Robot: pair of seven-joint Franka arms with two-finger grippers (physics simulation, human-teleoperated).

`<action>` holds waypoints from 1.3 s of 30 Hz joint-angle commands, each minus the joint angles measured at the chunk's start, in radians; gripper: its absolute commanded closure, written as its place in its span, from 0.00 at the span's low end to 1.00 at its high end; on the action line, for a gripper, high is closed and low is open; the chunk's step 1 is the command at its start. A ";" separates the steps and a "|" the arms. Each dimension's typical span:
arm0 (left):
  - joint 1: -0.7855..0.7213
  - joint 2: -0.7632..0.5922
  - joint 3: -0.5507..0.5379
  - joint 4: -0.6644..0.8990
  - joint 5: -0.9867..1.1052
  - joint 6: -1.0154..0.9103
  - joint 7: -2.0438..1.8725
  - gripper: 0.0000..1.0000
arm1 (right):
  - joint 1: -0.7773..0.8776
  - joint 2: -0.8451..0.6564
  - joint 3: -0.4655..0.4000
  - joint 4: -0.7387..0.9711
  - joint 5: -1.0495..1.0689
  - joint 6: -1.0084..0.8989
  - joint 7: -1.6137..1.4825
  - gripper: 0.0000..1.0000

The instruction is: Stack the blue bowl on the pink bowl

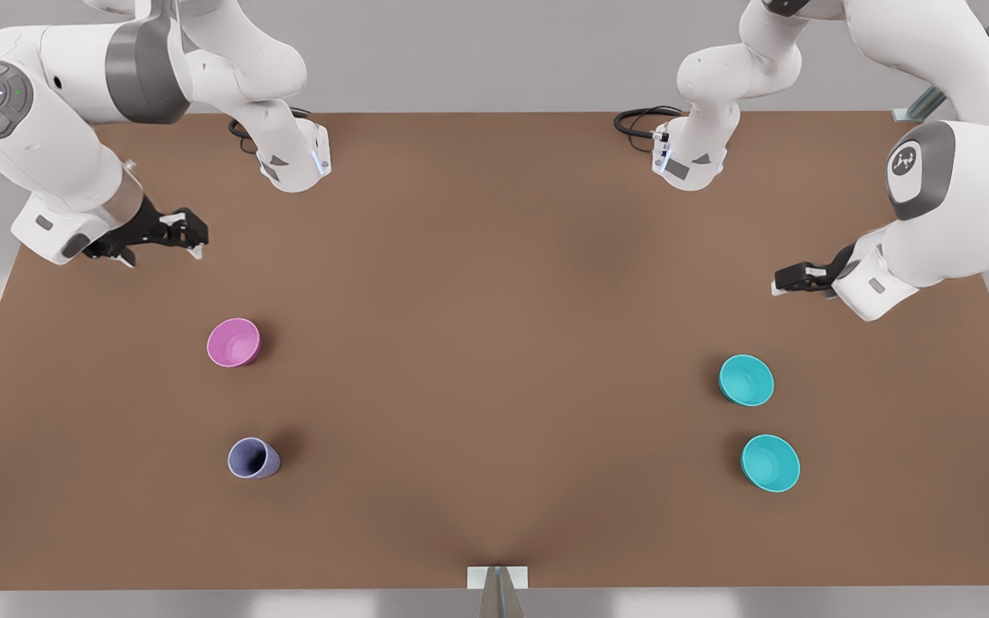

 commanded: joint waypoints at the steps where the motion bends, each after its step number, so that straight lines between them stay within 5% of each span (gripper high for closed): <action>1: 0.000 -0.001 -0.001 0.000 0.000 0.006 0.000 0.00 | 0.011 0.002 -0.001 0.000 0.000 0.009 -0.010 0.00; 4: 0.001 -0.010 0.004 0.028 0.002 -0.014 0.000 0.00 | 0.004 0.172 -0.102 0.019 0.037 -0.016 -0.061 0.00; 10: 0.006 -0.007 0.004 0.028 0.000 -0.014 0.000 0.00 | -0.231 0.495 -0.100 -0.033 0.103 0.271 -0.156 0.00; 17: 0.009 -0.010 0.001 0.028 0.000 -0.015 0.000 0.00 | -0.263 0.378 -0.096 -0.489 0.183 0.752 -0.231 0.00; 22: 0.009 -0.007 -0.001 0.028 -0.001 -0.031 0.001 0.00 | -0.300 0.336 -0.096 -0.662 0.223 0.857 -0.288 0.00; 32: 0.001 0.000 -0.004 0.027 -0.001 -0.075 -0.005 0.00 | -0.305 0.430 -0.093 -0.690 0.252 0.883 -0.289 0.00; 35: 0.008 0.002 -0.002 0.025 -0.001 -0.093 -0.005 0.00 | -0.306 0.458 -0.093 -0.676 0.252 0.885 -0.291 0.51; 36: 0.006 0.002 -0.002 0.027 -0.001 -0.093 -0.005 0.00 | -0.305 0.456 -0.093 -0.673 0.252 0.885 -0.314 0.78; 39: 0.003 0.002 -0.002 0.025 -0.001 -0.096 -0.005 0.00 | -0.302 0.439 -0.088 -0.629 0.252 0.828 -0.320 0.79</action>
